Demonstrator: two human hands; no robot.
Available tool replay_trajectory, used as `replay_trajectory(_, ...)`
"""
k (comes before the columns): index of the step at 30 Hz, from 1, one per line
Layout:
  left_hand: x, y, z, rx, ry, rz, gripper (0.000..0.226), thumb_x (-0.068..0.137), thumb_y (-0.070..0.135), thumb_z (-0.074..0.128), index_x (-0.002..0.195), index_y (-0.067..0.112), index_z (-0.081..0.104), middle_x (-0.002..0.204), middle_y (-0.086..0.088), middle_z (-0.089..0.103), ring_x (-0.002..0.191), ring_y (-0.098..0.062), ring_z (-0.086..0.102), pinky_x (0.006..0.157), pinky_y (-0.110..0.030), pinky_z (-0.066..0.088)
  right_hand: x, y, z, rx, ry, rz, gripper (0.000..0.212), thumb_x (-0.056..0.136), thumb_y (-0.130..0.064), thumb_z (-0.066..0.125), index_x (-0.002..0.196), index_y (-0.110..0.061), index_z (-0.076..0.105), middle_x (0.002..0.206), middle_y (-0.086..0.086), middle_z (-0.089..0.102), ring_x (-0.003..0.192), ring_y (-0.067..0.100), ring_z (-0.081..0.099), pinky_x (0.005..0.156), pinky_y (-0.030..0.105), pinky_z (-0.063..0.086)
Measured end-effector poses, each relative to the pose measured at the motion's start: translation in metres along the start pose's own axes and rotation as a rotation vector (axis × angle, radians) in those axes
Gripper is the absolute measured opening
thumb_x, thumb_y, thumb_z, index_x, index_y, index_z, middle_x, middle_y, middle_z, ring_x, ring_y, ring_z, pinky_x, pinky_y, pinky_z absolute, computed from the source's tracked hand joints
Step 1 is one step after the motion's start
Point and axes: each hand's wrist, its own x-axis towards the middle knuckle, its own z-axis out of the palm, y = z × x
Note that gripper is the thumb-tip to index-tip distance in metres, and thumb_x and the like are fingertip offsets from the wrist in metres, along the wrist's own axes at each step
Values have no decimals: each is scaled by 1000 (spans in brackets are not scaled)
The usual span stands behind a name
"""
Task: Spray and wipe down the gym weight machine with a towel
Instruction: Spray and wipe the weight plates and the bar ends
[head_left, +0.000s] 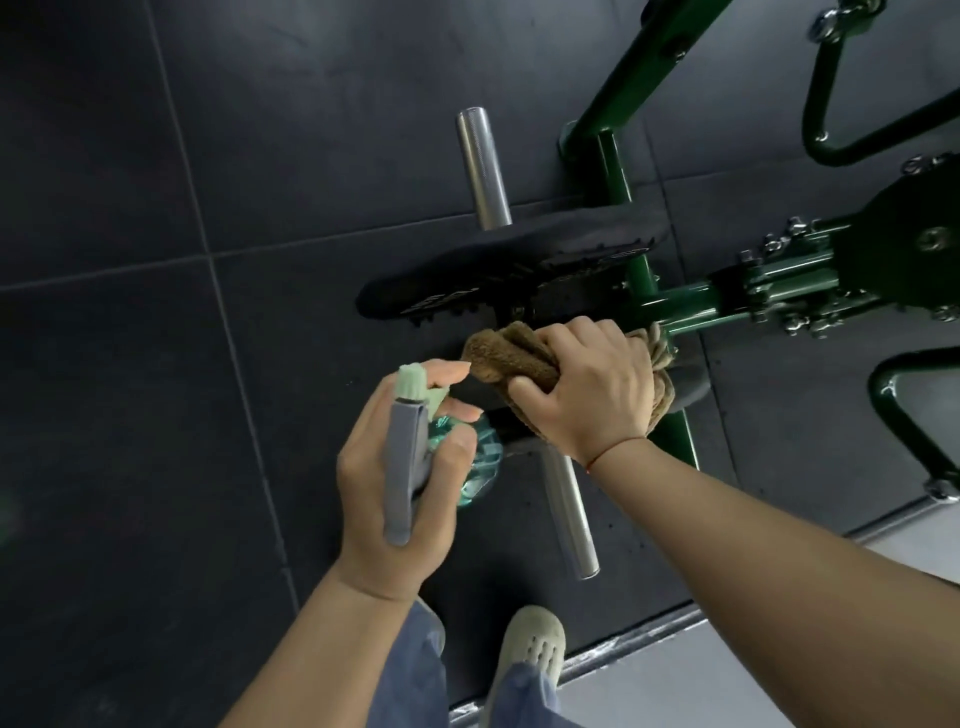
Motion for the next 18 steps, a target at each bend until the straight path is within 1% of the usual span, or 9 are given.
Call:
replay_trajectory(1, 2, 2, 7, 19, 7, 30, 25, 93, 17, 58, 113, 2, 62, 101, -18, 66, 91, -30, 66, 80, -46, 54, 0, 0, 0, 0, -2, -3, 43, 77, -55, 51, 91, -20, 72, 80, 0, 59, 79, 26, 56, 69, 40, 44)
replay_trajectory(2, 3, 3, 10, 8, 26, 23, 24, 93, 15, 56, 114, 4, 62, 98, -17, 66, 88, -29, 67, 79, -43, 55, -1, -1, 1, -4, -5, -12, 43, 77, -55, 50, 92, -20, 71, 81, 0, 60, 80, 26, 56, 69, 40, 44)
replay_trajectory(3, 5, 5, 13, 7, 32, 6, 26, 93, 15, 56, 115, 5, 61, 100, -14, 67, 90, -26, 68, 80, -40, 55, -1, -1, 0, -7, -17, -16, 44, 78, -55, 50, 93, -20, 71, 82, 0, 60, 81, 26, 56, 70, 40, 44)
replay_trajectory(5, 5, 2, 12, 14, 37, -38, 32, 93, 20, 58, 118, 0, 62, 111, -7, 67, 96, -19, 70, 87, -34, 55, -1, -1, 0, -16, -34, -26, 43, 78, -55, 50, 94, -21, 71, 83, 0, 60, 82, 26, 56, 70, 40, 43)
replay_trajectory(6, 5, 0, 11, 12, 23, -47, 36, 92, 22, 61, 122, 1, 61, 118, -5, 66, 98, -16, 71, 89, -32, 54, 0, -1, -1, -14, -37, -28, 43, 78, -55, 50, 95, -21, 71, 83, -1, 59, 82, 26, 56, 70, 39, 42)
replay_trajectory(9, 5, 1, 6, -6, -51, -84, 52, 87, 25, 72, 135, 18, 53, 130, -6, 63, 106, -16, 71, 92, -28, 55, 1, -1, -2, -11, -50, -33, 43, 79, -55, 50, 96, -22, 71, 83, -1, 59, 81, 25, 56, 69, 38, 40)
replay_trajectory(12, 10, 1, 2, -12, -147, -101, 63, 83, 26, 76, 139, 25, 48, 135, 0, 60, 118, -12, 66, 97, -27, 54, 1, -1, -3, -20, -76, -35, 44, 79, -55, 49, 97, -22, 72, 84, -1, 60, 81, 24, 56, 69, 37, 39)
replay_trajectory(15, 19, 4, 0, 42, -242, -44, 66, 82, 25, 77, 141, 18, 48, 132, -1, 60, 119, -7, 64, 98, -21, 52, 2, -2, -4, -31, -123, -27, 45, 79, -56, 48, 98, -22, 72, 85, -1, 60, 82, 25, 56, 69, 38, 39)
replay_trajectory(18, 27, 2, -2, 50, -307, -40, 68, 82, 25, 78, 143, 16, 48, 132, -4, 61, 118, -11, 65, 98, -27, 54, 3, -2, -5, -52, -144, -9, 45, 79, -56, 47, 100, -23, 71, 87, -2, 61, 83, 24, 55, 71, 38, 39)
